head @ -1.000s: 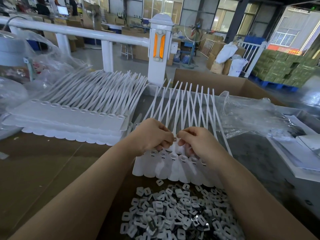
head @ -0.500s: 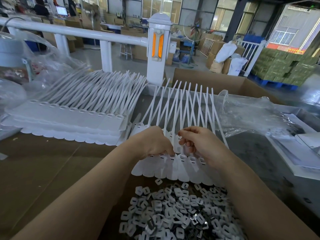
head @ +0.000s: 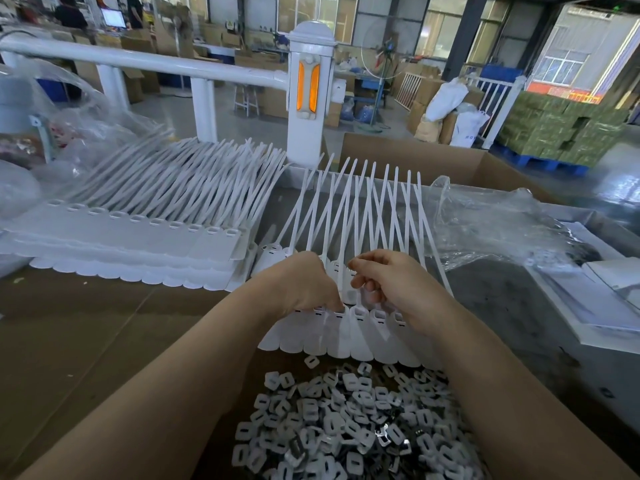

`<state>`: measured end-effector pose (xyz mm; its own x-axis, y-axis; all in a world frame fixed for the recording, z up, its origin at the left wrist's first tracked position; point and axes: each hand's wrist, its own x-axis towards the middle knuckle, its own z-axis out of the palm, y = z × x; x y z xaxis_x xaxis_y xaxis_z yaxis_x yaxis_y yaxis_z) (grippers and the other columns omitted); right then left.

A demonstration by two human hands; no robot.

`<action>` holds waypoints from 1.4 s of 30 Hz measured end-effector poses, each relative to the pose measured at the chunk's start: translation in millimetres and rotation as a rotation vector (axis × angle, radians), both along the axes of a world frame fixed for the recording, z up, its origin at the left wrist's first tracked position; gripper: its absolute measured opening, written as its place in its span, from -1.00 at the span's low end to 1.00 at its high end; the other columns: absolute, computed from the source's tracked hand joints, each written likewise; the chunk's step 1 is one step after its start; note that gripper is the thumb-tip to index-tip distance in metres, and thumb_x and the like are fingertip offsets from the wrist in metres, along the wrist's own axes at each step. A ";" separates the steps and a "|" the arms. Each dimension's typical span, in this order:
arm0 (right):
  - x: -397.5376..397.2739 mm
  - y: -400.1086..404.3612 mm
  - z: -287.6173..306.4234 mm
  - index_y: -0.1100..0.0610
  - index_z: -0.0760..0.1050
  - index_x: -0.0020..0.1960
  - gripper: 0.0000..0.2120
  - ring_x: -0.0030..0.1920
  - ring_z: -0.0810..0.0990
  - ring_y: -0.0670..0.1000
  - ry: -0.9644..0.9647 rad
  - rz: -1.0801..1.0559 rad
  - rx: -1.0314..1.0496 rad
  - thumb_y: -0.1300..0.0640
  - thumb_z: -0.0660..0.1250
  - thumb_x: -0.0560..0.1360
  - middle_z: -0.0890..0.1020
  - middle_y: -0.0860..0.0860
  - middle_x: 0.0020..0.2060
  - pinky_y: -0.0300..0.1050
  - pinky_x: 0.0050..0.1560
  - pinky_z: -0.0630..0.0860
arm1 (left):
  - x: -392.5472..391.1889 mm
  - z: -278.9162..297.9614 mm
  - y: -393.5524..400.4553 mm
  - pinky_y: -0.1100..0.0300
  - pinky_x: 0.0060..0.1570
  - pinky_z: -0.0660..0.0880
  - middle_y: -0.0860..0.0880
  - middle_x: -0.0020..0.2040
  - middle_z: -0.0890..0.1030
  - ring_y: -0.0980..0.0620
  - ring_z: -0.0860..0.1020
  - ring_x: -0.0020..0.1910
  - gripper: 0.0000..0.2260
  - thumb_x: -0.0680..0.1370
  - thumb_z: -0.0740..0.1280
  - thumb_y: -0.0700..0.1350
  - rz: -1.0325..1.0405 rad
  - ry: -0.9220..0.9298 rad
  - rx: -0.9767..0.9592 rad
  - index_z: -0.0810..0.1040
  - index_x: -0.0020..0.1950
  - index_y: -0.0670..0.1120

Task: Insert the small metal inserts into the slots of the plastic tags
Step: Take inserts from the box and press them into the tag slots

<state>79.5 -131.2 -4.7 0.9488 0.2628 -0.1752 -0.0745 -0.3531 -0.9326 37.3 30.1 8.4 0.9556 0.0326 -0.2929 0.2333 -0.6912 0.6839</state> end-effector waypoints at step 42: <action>1.4 -5.8 1.4 0.10 0.60 0.01 -0.85 -0.45 0.54 -0.09 0.020 0.051 -0.017 0.02 0.36 0.58 0.70 -0.04 -0.28 -0.13 -0.41 0.41 | -21.3 15.3 -25.2 0.56 -0.30 0.38 0.27 -0.36 0.58 0.37 0.52 -0.31 -0.85 0.42 0.55 -0.08 -0.779 0.012 0.175 0.61 -0.22 0.11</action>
